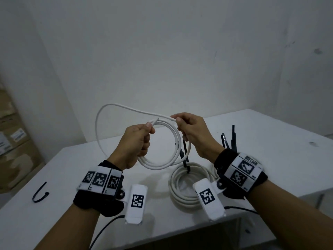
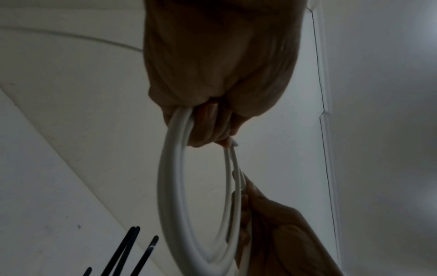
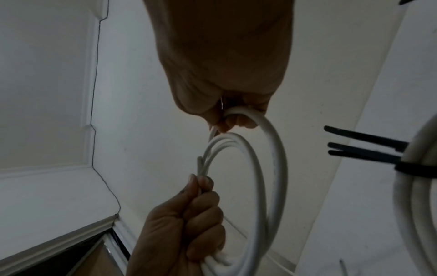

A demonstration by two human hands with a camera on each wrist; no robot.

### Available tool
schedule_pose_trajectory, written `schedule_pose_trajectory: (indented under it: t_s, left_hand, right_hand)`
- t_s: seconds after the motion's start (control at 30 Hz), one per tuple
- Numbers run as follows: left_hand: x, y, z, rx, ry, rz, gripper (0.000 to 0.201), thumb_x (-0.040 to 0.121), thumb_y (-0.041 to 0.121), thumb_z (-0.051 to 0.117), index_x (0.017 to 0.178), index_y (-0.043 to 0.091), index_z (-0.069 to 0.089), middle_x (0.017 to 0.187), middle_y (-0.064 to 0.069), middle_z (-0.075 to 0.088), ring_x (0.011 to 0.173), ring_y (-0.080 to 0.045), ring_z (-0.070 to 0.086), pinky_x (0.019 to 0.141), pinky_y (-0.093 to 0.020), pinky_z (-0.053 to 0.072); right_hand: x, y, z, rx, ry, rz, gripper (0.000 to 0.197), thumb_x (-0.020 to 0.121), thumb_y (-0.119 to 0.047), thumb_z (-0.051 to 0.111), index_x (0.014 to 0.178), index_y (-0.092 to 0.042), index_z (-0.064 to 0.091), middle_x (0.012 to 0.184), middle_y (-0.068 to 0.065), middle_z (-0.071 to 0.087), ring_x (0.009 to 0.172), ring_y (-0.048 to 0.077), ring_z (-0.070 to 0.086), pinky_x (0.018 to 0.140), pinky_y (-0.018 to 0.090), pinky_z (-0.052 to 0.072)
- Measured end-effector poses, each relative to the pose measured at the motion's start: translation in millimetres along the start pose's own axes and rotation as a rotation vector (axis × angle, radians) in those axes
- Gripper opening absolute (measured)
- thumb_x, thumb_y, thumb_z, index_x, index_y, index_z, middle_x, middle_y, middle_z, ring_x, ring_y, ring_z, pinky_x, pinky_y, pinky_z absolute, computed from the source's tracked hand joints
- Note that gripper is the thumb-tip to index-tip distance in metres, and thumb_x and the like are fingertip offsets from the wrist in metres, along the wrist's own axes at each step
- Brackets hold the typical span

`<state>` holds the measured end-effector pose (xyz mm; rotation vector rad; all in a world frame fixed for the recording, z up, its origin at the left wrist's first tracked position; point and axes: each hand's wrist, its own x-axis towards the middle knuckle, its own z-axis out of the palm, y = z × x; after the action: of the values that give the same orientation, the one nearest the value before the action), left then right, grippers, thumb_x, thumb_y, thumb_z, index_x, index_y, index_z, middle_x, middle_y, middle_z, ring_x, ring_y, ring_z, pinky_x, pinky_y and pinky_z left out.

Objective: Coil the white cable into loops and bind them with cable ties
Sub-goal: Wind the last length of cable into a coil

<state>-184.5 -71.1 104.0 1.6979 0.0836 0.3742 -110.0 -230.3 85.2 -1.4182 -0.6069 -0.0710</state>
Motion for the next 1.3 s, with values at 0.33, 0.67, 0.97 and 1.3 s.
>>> schedule_pose_trajectory:
  t_s: [0.33, 0.67, 0.97, 1.3]
  left_hand:
    - [-2.9, 6.9, 11.6, 0.091, -0.049, 0.045, 0.03, 0.102, 0.024, 0.044, 0.079, 0.009, 0.055, 0.046, 0.009, 0.03, 0.037, -0.004, 0.021, 0.036, -0.015, 0.019]
    - [-3.5, 2.1, 35.2, 0.561, 0.174, 0.467, 0.018, 0.099, 0.029, 0.048, 0.109, 0.014, 0.044, 0.058, 0.002, 0.047, 0.045, -0.01, 0.037, 0.043, -0.016, 0.031]
    - [4.8, 4.7, 46.1, 0.903, 0.291, 0.724, 0.03, 0.103, 0.028, 0.038, 0.114, 0.005, 0.055, 0.075, -0.01, 0.059, 0.066, -0.028, 0.054, 0.058, -0.029, 0.03]
    - [8.6, 37.0, 34.7, 0.814, 0.0, 0.531, 0.038, 0.101, 0.041, 0.037, 0.093, 0.008, 0.052, 0.081, -0.012, 0.066, 0.068, -0.027, 0.063, 0.062, -0.038, 0.05]
  right_hand:
    - [-0.6, -12.4, 0.7, 0.173, -0.161, 0.065, 0.019, 0.099, -0.018, 0.048, 0.092, -0.009, 0.063, 0.086, 0.007, 0.065, 0.077, 0.021, 0.064, 0.061, 0.034, 0.055]
    - [-1.2, -19.5, -2.4, 0.021, 0.012, 0.051, 0.024, 0.1, -0.019, 0.041, 0.094, -0.01, 0.062, 0.069, 0.009, 0.057, 0.038, 0.016, 0.048, 0.038, 0.025, 0.042]
    - [-0.7, -28.8, -3.4, -0.168, 0.002, -0.096, 0.027, 0.096, -0.035, 0.05, 0.085, -0.011, 0.055, 0.057, -0.002, 0.041, 0.036, 0.004, 0.031, 0.036, 0.019, 0.03]
    - [13.1, -37.3, -18.9, -0.085, -0.037, -0.223, 0.021, 0.093, -0.021, 0.059, 0.073, -0.015, 0.059, 0.047, -0.011, 0.04, 0.036, 0.004, 0.029, 0.035, 0.018, 0.026]
